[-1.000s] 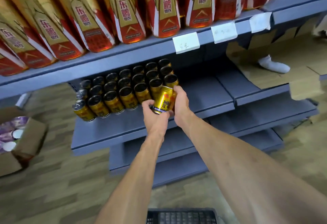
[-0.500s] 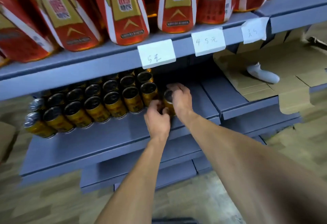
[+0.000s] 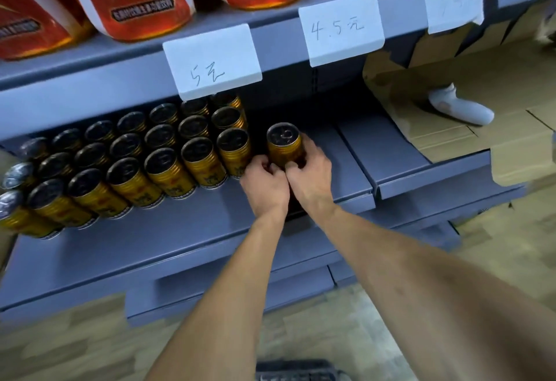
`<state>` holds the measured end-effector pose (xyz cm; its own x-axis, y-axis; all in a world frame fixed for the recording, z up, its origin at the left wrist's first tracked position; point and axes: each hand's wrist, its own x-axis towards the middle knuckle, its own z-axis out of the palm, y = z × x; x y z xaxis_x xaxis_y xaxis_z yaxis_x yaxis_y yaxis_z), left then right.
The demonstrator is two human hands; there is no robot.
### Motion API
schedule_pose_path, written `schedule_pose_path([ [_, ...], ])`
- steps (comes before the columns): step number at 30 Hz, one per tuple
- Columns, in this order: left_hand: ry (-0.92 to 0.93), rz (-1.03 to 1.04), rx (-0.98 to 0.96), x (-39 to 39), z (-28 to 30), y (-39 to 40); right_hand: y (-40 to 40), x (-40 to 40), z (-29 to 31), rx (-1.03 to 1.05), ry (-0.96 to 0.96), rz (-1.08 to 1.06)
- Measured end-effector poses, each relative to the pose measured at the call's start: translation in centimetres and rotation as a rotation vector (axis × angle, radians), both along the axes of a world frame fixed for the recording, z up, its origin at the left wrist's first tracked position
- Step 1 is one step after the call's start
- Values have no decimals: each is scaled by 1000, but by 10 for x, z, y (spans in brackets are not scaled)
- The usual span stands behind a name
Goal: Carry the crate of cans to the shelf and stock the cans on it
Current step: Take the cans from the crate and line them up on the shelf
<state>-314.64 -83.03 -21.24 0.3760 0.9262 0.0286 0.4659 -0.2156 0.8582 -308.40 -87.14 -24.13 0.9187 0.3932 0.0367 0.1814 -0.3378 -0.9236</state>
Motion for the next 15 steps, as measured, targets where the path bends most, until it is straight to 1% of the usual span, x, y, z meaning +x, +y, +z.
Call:
schedule_pose_path([
  [2,40,-91,26,3,11,7,10,14,-3,-37,-34,30],
  [3,65,-133,87,2,19,9,15,20,-3,-45,-35,48],
  [4,73,-166,193,0,27,12,23,25,-3,-44,-32,52],
  [7,92,-201,596,-9,51,35,53,35,0,-35,-53,18],
  [8,127,-207,682,-9,56,50,64,38,-1,-46,-72,5],
  [10,258,-212,719,-3,60,84,83,43,-4,-63,-105,-9],
  [12,452,-167,700,6,50,114,96,50,-4,-85,-136,-3],
  [14,609,-121,609,14,30,133,106,61,-2,-143,-199,-8],
  [15,633,-112,542,16,18,141,112,67,0,-161,-230,-13],
])
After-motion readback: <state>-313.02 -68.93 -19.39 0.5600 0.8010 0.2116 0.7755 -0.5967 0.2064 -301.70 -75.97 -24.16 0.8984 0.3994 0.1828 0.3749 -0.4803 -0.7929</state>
